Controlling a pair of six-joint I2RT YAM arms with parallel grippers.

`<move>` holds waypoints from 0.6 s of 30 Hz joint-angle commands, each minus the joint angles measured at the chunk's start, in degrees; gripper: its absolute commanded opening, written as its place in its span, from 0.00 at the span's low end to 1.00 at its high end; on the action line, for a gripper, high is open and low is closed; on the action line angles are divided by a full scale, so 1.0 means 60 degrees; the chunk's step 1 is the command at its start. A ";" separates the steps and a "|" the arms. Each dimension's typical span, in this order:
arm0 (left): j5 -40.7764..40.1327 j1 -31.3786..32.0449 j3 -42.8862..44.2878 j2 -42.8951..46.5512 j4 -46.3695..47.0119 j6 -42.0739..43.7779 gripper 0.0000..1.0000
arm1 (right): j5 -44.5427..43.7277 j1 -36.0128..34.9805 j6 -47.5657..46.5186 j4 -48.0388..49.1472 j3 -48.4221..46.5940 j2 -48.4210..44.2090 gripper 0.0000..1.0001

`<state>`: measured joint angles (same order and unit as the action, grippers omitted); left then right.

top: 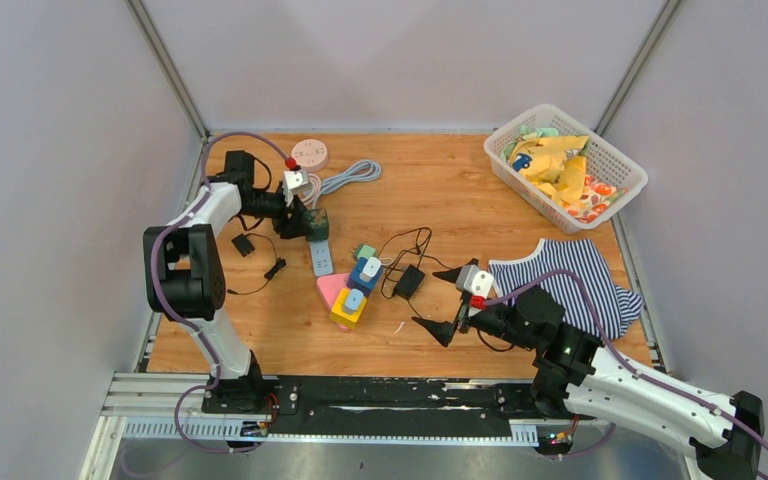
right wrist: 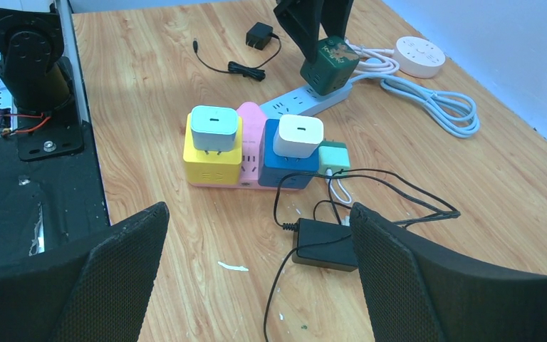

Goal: Insert the plug
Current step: Insert the plug into the socket.

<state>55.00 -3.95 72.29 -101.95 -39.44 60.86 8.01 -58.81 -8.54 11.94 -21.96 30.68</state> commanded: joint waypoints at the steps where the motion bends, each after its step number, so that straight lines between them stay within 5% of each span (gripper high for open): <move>1: 0.0538 -0.0060 -0.0145 -0.0052 -0.0019 0.0008 0.00 | -0.0181 -0.0131 -0.0042 -0.0013 0.0005 -0.0124 0.96; 18: 0.0863 -0.0051 0.0099 -0.0455 -0.0039 -0.0470 0.00 | -0.0382 -0.0138 0.0065 -0.0161 0.0040 -0.0443 0.96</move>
<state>57.91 -4.05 71.37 -103.26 -39.03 59.29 7.03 -58.83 -8.51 11.90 -21.96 29.26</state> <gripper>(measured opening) 0.587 0.958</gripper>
